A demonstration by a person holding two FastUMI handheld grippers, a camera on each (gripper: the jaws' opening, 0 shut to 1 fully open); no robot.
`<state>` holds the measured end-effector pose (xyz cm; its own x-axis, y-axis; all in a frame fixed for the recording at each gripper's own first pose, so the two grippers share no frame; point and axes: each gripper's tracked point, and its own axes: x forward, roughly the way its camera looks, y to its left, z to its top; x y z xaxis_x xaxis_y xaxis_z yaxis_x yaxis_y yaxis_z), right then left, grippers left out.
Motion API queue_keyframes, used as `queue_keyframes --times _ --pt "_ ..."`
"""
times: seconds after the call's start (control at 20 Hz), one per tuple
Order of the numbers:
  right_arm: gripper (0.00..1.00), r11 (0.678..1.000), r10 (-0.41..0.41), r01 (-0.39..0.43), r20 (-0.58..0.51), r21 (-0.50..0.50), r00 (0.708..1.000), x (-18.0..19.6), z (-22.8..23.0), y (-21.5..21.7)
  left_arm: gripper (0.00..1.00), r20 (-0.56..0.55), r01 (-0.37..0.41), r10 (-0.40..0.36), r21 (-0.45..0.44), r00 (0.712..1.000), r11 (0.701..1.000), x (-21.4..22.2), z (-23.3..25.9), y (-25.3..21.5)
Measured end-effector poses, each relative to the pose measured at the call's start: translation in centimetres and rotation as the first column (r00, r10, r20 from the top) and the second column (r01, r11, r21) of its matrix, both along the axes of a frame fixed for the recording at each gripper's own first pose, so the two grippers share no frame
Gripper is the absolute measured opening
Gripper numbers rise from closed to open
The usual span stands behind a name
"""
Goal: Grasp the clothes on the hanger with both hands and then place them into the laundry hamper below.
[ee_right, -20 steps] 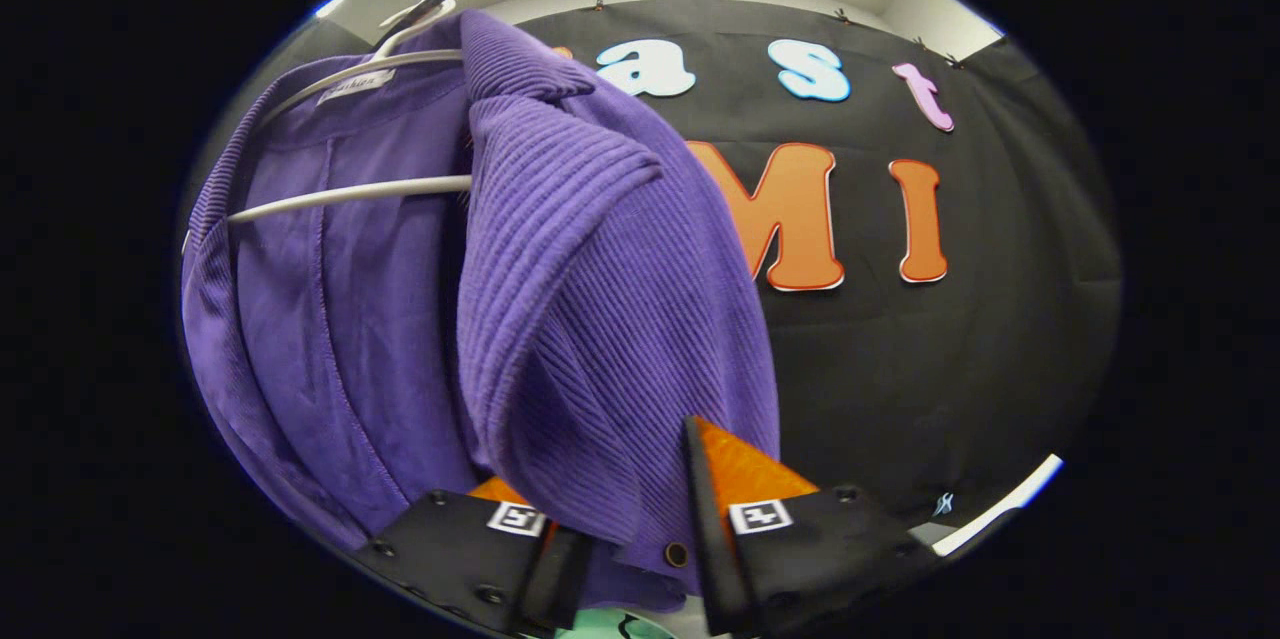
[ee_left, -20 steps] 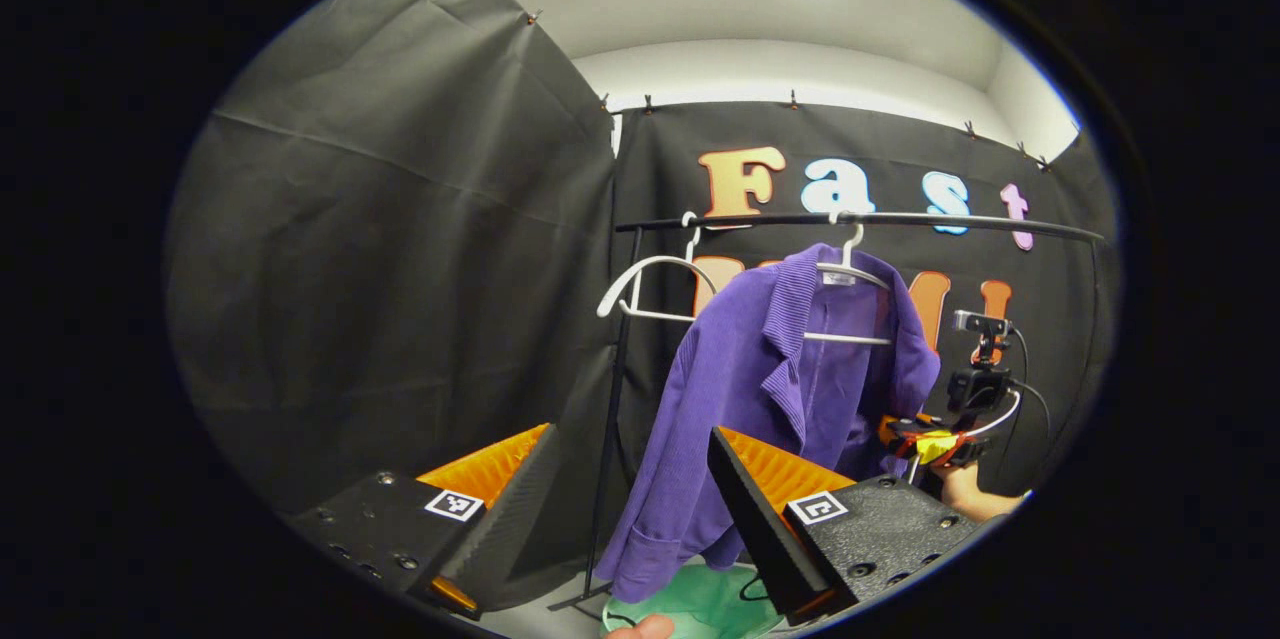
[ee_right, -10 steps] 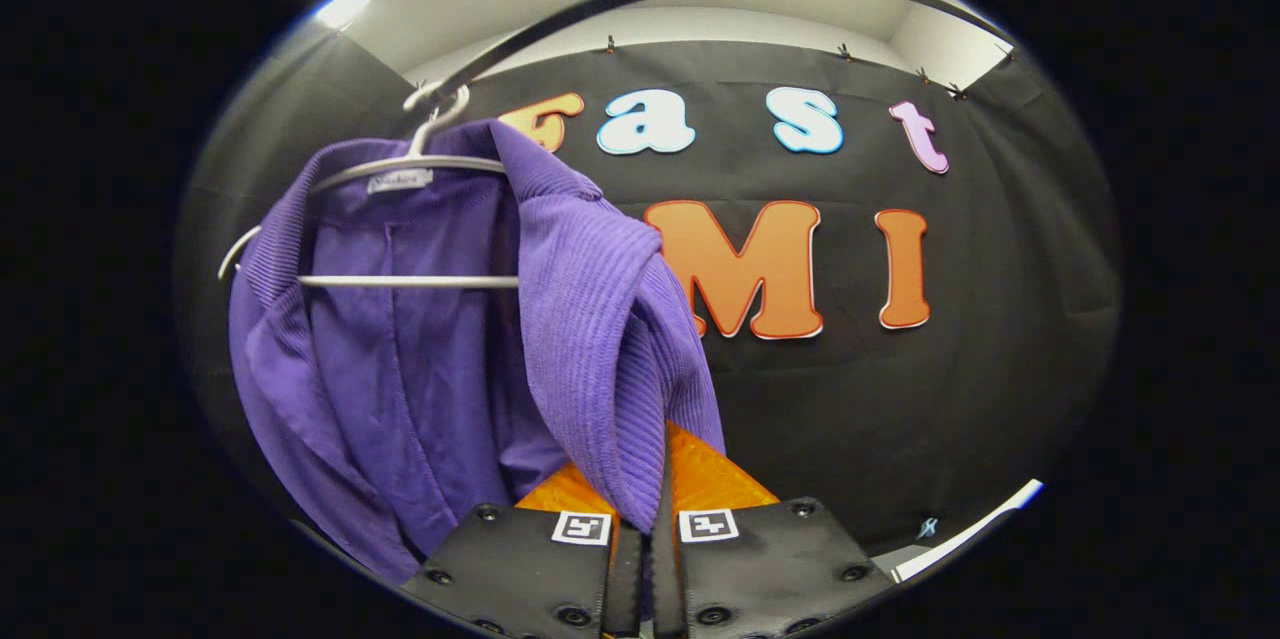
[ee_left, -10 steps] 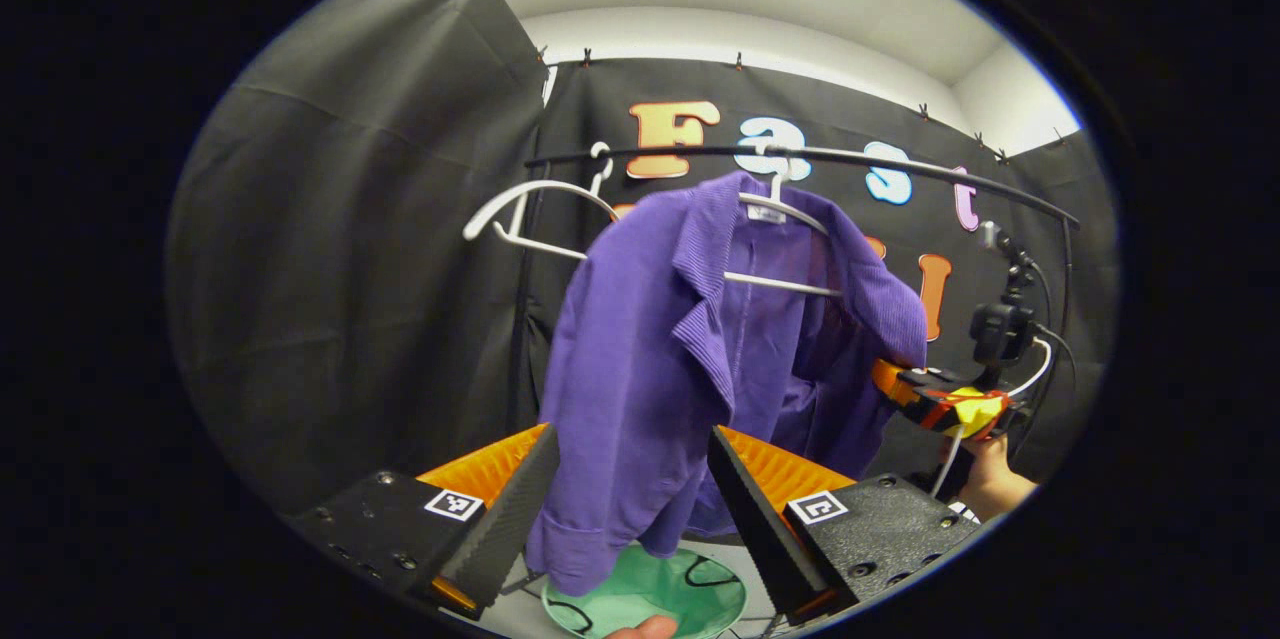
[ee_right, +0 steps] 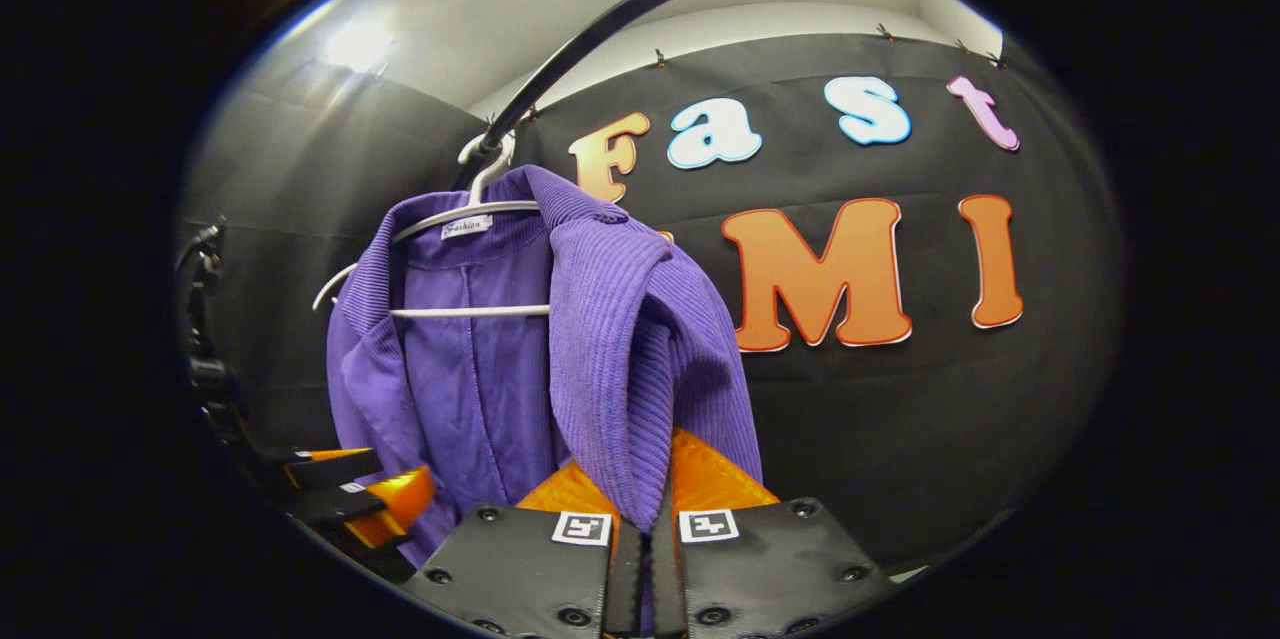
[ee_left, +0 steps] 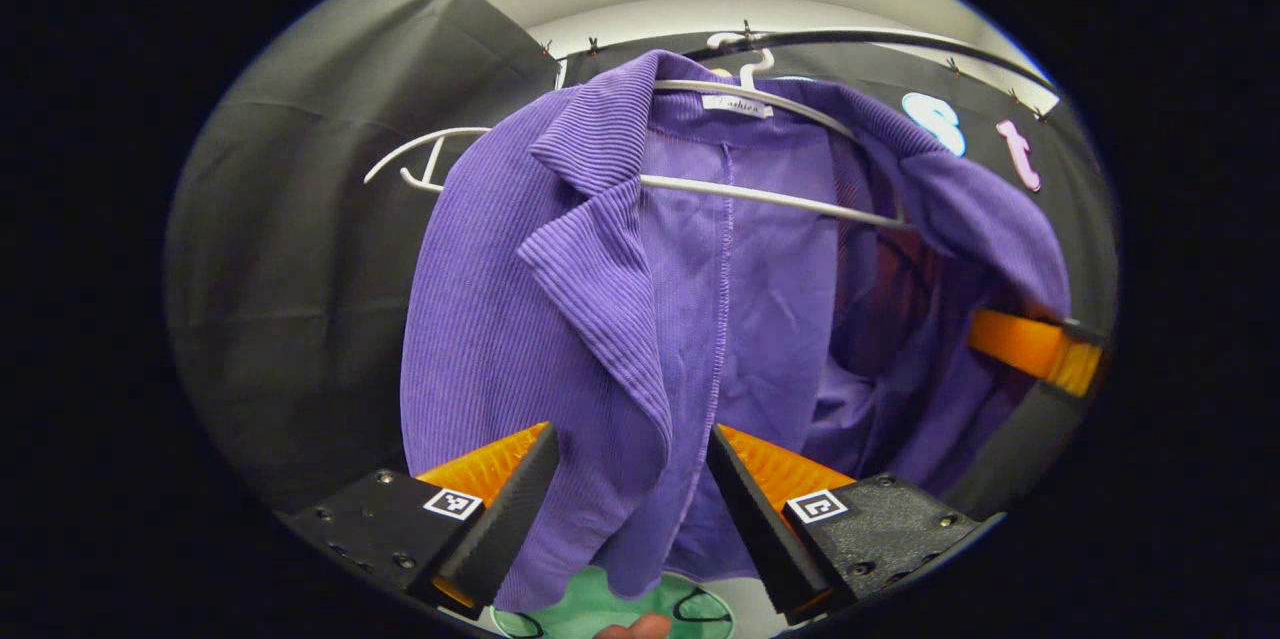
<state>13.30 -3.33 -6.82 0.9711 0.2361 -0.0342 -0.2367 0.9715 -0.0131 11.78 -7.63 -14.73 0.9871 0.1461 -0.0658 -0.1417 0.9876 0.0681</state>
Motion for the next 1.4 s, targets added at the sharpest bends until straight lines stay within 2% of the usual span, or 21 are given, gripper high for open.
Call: queue_keyframes --times 0.1,0.15,0.2,0.25,0.3,0.45,0.5,0.55,0.6,0.65,0.75,0.8,0.85,0.9,1.0,1.05,1.1,1.15,1.2,1.3,1.4 --pt "0.07 0.999 0.034 -0.034 -0.007 0.013 0.999 0.1 -0.1 0.1 0.94 0.038 -0.080 0.078 0.055 0.996 0.995 1.1 0.3 1.3" --pt "0.12 0.999 0.044 -0.044 -0.007 0.020 0.999 0.0 -0.1 0.1 0.92 0.050 -0.115 0.111 0.082 0.993 0.990 1.7 0.4 1.9" --pt "0.12 0.999 0.048 -0.047 -0.008 0.023 0.999 0.0 -0.1 0.0 0.92 0.055 -0.142 0.137 0.107 0.989 0.984 2.2 0.4 2.5" --pt "0.12 0.999 0.047 -0.047 -0.009 0.025 0.999 0.0 -0.1 -0.1 0.96 0.061 -0.157 0.151 0.130 0.987 0.979 2.6 0.3 2.9" --pt "0.11 0.999 0.044 -0.044 -0.006 0.028 0.999 0.1 0.1 -0.2 0.92 0.074 -0.166 0.156 0.152 0.985 0.974 2.9 0.3 3.2" --pt "0.11 0.999 0.032 -0.032 -0.006 0.024 0.999 -0.3 0.3 -0.3 0.95 0.102 -0.117 0.099 0.185 0.990 0.976 3.5 0.8 3.3" --pt "0.07 0.999 0.029 -0.029 -0.006 0.020 1.000 -0.4 0.4 -0.3 0.81 0.113 -0.121 0.101 0.187 0.989 0.975 3.4 1.1 3.8" --pt "0.11 1.000 0.024 -0.024 -0.006 0.014 1.000 -0.4 0.5 -0.4 0.66 0.119 -0.141 0.120 0.186 0.986 0.972 3.1 1.3 4.6" --pt "0.11 1.000 0.017 -0.017 -0.003 0.006 1.000 -0.4 0.5 -0.5 0.52 0.130 -0.171 0.148 0.184 0.980 0.968 3.1 1.7 5.6" --pt "0.07 1.000 0.008 -0.008 -0.001 -0.002 1.000 -0.2 0.6 -0.6 0.37 0.136 -0.177 0.154 0.178 0.979 0.968 3.0 1.9 6.5" --pt "0.07 1.000 -0.009 0.009 -0.007 -0.003 1.000 -0.4 0.5 -0.7 0.08 0.121 -0.164 0.146 0.164 0.982 0.973 2.4 2.0 7.9" --pt "0.07 1.000 -0.020 0.020 -0.005 0.004 1.000 -0.4 0.5 -0.7 0.04 0.116 -0.154 0.136 0.164 0.984 0.974 1.7 2.8 8.2" --pt "0.11 0.999 -0.036 0.036 0.004 0.010 0.999 -0.5 0.7 -0.9 0.04 0.116 -0.150 0.131 0.176 0.985 0.973 1.3 3.3 8.6" --pt "0.11 0.998 -0.057 0.057 0.018 0.010 0.998 -0.4 1.0 -1.2 0.00 0.120 -0.151 0.129 0.196 0.984 0.969 1.1 4.1 9.1" --pt "0.11 0.994 -0.110 0.111 0.062 -0.007 0.992 -0.3 2.0 -1.9 0.03 0.143 -0.172 0.140 0.245 0.980 0.954 -0.3 5.8 10.2" --pt "0.12 0.990 -0.139 0.142 0.098 -0.024 0.985 -0.4 2.9 -2.3 0.01 0.166 -0.193 0.152 0.272 0.974 0.943 -0.9 6.9 10.7" --pt "0.12 0.982 -0.174 0.182 0.146 -0.043 0.974 -0.5 4.1 -2.8 0.00 0.195 -0.212 0.158 0.299 0.968 0.930 -1.6 8.4 11.2" --pt "0.07 0.974 -0.204 0.219 0.192 -0.063 0.960 -1.0 5.4 -3.3 0.00 0.221 -0.225 0.159 0.319 0.962 0.921 -2.2 9.7 11.4" --pt "0.11 0.965 -0.224 0.249 0.233 -0.081 0.946 -1.6 6.6 -3.6 0.00 0.243 -0.239 0.162 0.330 0.956 0.913 -2.6 11.0 11.7" --pt "0.11 0.955 -0.233 0.272 0.274 -0.116 0.933 -2.3 8.1 -3.4 0.00 0.266 -0.259 0.176 0.319 0.948 0.912 -3.0 13.0 12.5" --pt "0.11 0.952 -0.246 0.283 0.259 -0.115 0.934 -1.9 8.1 -3.4 0.00 0.293 -0.290 0.203 0.291 0.934 0.912 -2.8 15.0 13.5"
